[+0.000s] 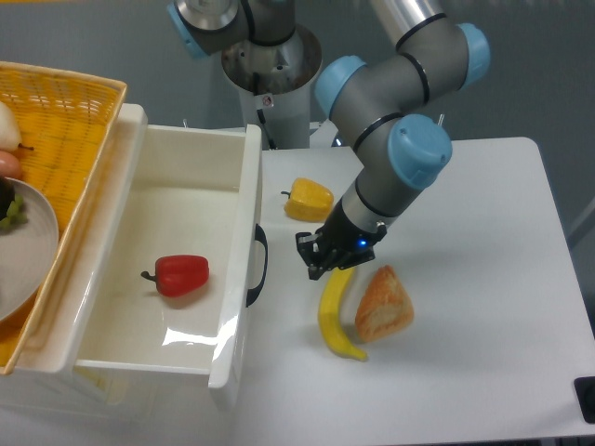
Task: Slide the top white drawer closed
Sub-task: 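Move the gripper toward the front face of the open white drawer, then lower the gripper against the drawer front beside the black handle, then push the drawer front with the gripper into the cabinet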
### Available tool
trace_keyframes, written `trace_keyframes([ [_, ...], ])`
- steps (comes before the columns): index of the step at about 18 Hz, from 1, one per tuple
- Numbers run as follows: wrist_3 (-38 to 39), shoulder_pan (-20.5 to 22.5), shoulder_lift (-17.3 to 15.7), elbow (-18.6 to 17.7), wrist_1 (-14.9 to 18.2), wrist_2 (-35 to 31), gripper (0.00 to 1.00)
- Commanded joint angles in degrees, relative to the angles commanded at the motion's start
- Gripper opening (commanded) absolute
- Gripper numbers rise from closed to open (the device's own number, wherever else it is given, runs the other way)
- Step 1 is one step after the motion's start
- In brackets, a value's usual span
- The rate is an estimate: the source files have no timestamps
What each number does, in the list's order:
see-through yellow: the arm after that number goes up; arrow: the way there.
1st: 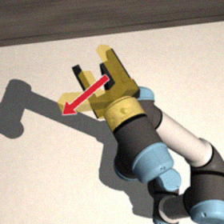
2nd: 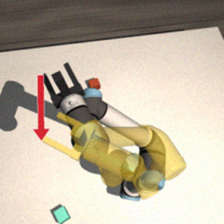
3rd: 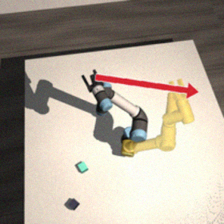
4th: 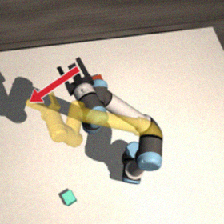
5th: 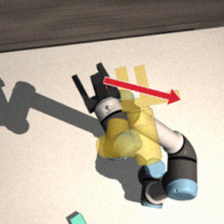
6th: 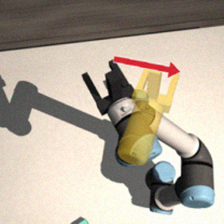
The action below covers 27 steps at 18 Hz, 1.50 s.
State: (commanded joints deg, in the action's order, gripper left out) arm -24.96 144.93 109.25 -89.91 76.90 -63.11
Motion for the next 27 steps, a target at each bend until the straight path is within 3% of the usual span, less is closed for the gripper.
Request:
trace_keyframes([
  [7, -0.1, -0.9, -1.3, 0.0, 1.7, 1.7, 0.05],
  [27, -0.1, -1.2, -2.3, 0.0, 1.8, 4.7, 0.06],
])
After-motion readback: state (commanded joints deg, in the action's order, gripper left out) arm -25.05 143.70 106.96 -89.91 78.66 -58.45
